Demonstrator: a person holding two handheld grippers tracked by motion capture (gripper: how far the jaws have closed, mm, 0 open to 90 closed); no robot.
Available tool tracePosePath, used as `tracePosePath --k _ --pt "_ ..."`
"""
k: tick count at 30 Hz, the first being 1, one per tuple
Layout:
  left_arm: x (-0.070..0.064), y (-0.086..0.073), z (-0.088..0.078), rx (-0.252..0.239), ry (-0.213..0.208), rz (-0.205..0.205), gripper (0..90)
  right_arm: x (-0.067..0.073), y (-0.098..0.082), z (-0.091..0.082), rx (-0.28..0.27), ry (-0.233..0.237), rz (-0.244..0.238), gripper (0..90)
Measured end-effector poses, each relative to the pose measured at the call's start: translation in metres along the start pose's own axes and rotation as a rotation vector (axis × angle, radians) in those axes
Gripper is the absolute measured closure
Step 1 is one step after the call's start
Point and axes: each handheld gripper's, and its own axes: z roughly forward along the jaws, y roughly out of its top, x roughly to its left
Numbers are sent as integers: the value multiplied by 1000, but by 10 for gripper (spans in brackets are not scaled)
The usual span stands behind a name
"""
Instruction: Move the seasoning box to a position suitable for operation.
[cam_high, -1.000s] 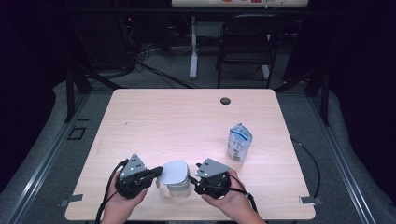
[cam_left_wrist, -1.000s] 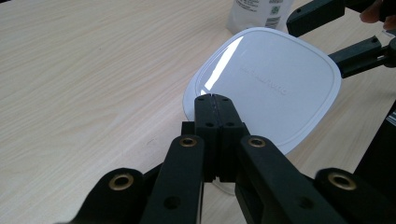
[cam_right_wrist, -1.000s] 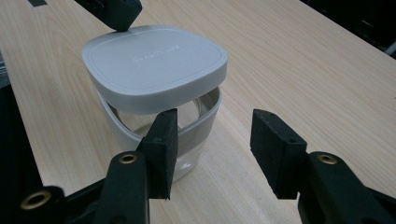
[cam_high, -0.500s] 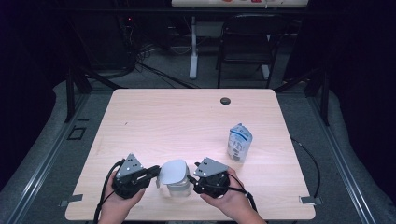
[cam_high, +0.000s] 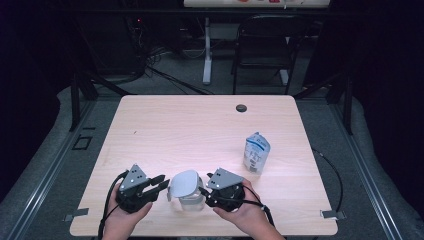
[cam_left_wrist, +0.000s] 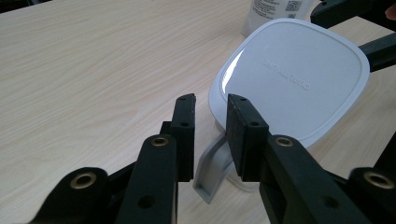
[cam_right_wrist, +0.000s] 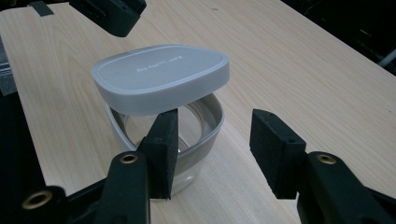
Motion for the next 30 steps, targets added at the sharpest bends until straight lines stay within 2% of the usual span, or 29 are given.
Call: tracePosePath --k 3,9,30 --pt "1 0 -1 -10 1 -13 706 0 2 0 -3 1 -2 523" --pt "2 -2 -1 1 22 -5 665 2 5 0 -9 2 -7 523" --pt "6 -5 -3 -11 20 -23 620 5 17 2 -16 5 -28 523"
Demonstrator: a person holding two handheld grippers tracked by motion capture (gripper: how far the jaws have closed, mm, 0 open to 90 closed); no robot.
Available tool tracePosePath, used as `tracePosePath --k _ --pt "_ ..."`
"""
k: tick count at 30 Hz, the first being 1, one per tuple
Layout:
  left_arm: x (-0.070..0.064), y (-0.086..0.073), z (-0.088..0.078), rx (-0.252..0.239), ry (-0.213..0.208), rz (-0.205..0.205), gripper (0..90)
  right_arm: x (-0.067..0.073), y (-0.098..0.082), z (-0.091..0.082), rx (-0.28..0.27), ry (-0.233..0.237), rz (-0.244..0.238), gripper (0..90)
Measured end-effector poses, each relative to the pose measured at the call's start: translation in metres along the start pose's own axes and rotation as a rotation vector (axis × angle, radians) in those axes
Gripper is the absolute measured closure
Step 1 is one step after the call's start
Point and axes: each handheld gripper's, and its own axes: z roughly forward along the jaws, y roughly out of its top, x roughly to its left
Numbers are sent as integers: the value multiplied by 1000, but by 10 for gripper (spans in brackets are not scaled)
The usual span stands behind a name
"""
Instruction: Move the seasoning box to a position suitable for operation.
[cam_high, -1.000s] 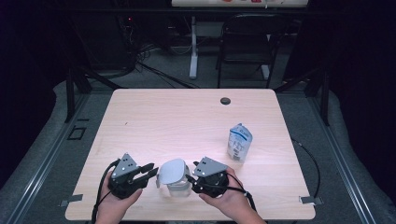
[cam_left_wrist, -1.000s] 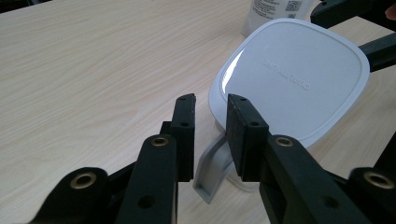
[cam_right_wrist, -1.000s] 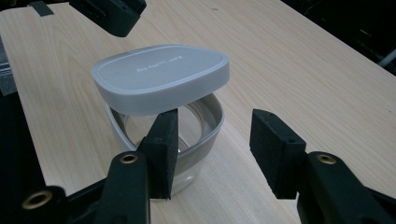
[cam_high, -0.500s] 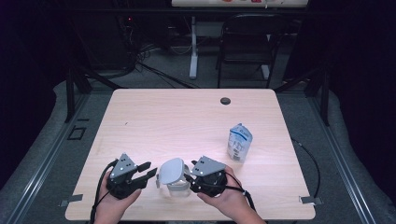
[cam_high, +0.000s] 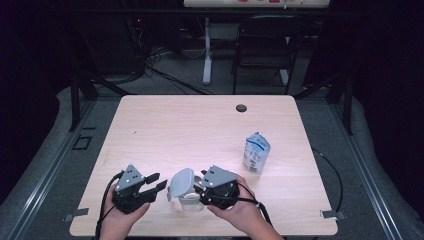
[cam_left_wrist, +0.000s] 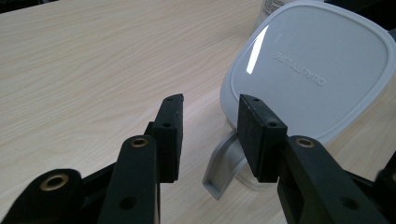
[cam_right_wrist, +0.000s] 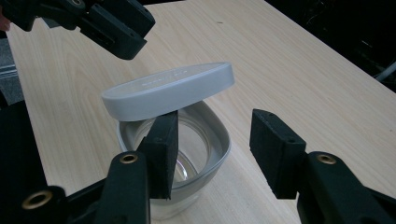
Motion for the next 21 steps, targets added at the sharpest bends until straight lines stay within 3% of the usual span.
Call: tracePosePath --k 21 --pt "7 0 -5 -6 13 -18 630 7 14 4 -19 10 -20 522"
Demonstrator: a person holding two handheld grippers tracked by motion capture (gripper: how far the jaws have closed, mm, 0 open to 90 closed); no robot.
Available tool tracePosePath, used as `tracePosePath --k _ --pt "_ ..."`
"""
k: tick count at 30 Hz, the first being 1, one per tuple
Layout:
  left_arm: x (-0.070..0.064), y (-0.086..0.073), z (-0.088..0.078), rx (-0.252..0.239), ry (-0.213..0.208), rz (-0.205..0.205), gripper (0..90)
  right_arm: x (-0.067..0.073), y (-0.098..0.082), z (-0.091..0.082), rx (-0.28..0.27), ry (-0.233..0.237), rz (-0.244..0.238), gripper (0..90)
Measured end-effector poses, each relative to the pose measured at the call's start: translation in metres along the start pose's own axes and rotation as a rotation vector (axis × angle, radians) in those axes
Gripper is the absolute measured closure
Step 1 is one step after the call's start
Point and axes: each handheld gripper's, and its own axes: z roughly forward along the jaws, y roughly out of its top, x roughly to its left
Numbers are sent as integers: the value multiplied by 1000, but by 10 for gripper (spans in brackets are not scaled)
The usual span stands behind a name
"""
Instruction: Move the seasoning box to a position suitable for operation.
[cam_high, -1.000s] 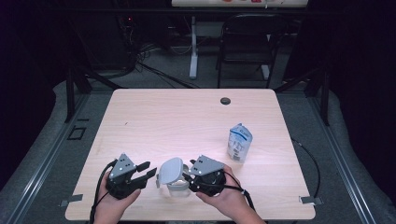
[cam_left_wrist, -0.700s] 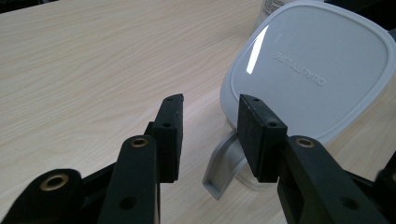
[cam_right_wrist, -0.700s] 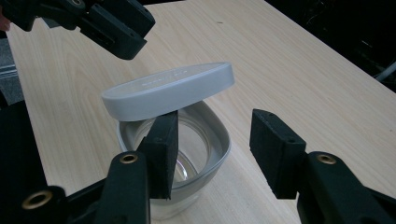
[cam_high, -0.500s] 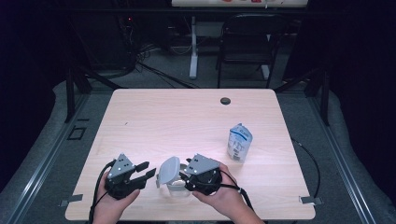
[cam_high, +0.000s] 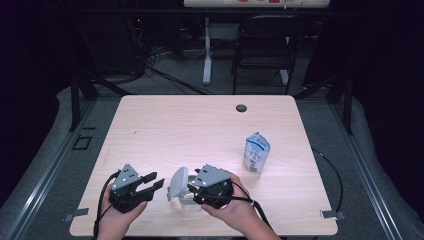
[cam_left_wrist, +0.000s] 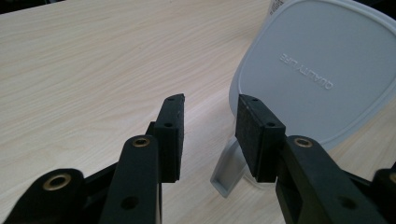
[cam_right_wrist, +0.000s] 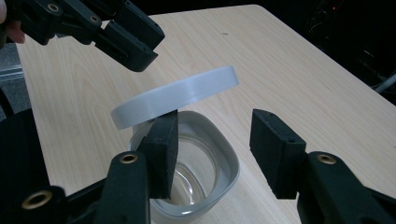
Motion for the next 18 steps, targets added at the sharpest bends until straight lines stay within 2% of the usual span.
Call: tracePosePath --k 7,18 --pt "4 -1 -1 -4 -3 -21 633 1 3 1 -2 2 -5 522" --pt "6 -1 -3 -2 -3 -19 649 8 12 7 -2 17 -19 521"
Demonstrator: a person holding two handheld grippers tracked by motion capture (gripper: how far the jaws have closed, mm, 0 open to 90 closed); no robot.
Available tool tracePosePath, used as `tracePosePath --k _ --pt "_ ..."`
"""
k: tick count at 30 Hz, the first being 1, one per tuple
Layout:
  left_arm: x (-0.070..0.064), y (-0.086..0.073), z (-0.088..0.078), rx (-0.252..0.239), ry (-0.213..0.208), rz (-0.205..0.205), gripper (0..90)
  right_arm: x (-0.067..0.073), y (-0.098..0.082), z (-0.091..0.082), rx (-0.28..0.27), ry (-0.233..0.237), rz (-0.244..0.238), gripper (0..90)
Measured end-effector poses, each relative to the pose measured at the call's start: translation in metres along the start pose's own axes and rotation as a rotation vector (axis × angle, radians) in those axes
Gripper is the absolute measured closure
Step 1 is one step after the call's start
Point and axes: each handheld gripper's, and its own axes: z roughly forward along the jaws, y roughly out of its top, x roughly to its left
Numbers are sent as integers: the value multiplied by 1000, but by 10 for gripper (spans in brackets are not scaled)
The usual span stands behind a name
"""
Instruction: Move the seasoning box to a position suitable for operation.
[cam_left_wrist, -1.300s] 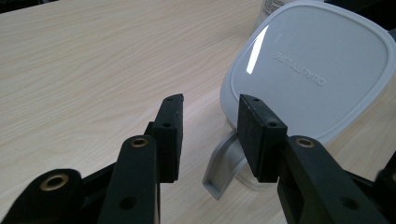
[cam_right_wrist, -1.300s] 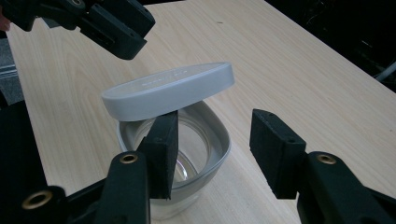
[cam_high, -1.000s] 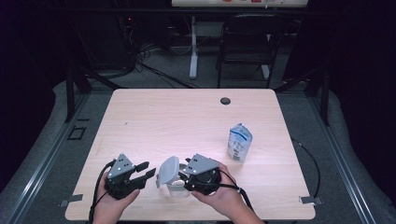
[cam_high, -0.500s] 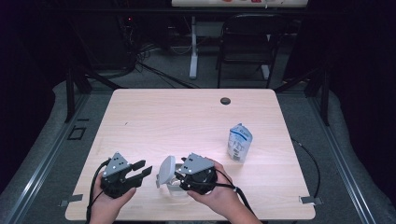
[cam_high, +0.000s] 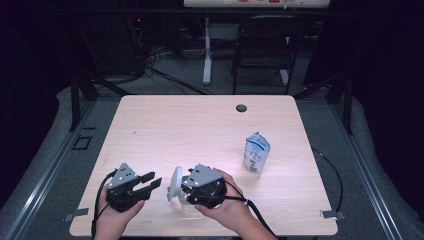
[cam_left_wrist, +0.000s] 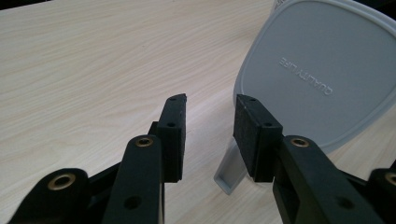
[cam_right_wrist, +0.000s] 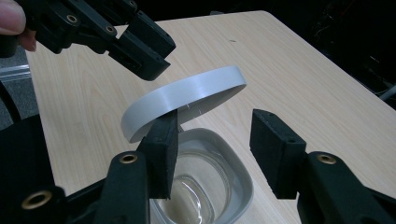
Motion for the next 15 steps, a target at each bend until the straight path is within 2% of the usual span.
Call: tracePosePath --k 6,15 --pt "3 0 -3 -13 6 -13 646 2 3 3 -1 2 -2 521" --pt "5 -1 -3 -12 12 -11 622 6 11 5 -19 4 -9 520"
